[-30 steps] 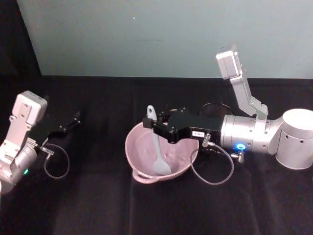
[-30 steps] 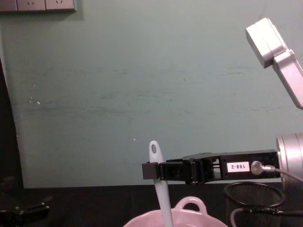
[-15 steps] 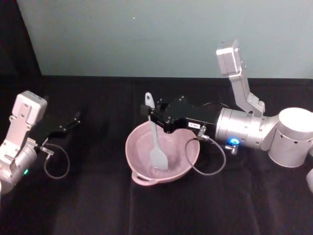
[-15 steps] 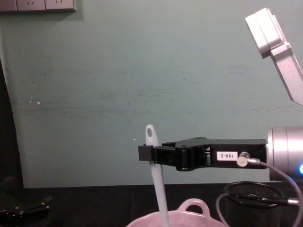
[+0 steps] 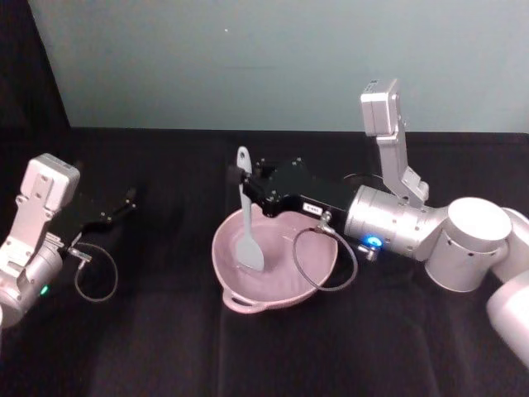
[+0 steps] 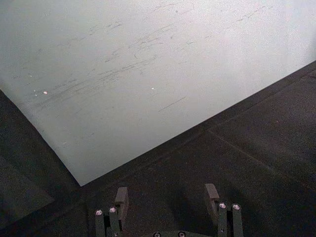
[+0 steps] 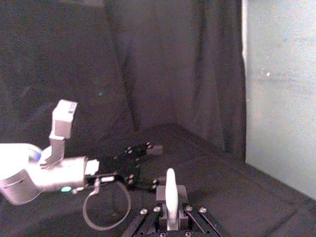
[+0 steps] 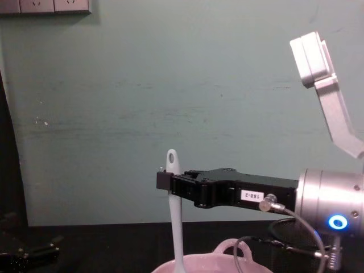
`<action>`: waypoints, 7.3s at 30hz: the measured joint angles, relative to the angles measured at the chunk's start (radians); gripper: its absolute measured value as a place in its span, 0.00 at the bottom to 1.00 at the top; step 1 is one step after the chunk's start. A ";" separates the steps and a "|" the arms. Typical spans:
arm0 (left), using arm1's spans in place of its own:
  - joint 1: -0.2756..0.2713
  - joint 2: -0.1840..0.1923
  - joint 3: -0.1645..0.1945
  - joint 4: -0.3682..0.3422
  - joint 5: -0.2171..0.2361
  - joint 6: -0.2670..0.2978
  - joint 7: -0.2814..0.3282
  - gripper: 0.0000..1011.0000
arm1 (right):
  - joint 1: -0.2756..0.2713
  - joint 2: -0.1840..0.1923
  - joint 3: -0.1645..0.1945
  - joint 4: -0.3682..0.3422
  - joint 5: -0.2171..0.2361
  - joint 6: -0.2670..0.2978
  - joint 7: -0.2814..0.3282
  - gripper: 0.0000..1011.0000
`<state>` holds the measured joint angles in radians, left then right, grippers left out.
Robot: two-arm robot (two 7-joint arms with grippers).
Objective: Use the one hand to pick up the spoon and stir the clear water in the bowl.
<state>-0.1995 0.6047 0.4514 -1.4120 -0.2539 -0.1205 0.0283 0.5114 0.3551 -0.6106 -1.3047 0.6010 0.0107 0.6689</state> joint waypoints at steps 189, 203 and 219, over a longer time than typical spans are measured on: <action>0.000 0.000 0.000 0.000 0.000 0.000 0.000 1.00 | -0.044 0.018 0.298 0.275 0.355 0.033 -0.032 0.12; 0.000 0.000 0.000 0.000 0.000 0.000 0.000 1.00 | -0.044 0.018 0.299 0.275 0.354 0.031 -0.033 0.22; 0.000 0.000 0.000 0.000 0.000 0.000 0.000 1.00 | -0.046 0.018 0.300 0.272 0.353 0.028 -0.032 0.72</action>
<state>-0.1995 0.6047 0.4514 -1.4120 -0.2539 -0.1205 0.0283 0.4657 0.3734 -0.3109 -1.0322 0.9538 0.0389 0.6371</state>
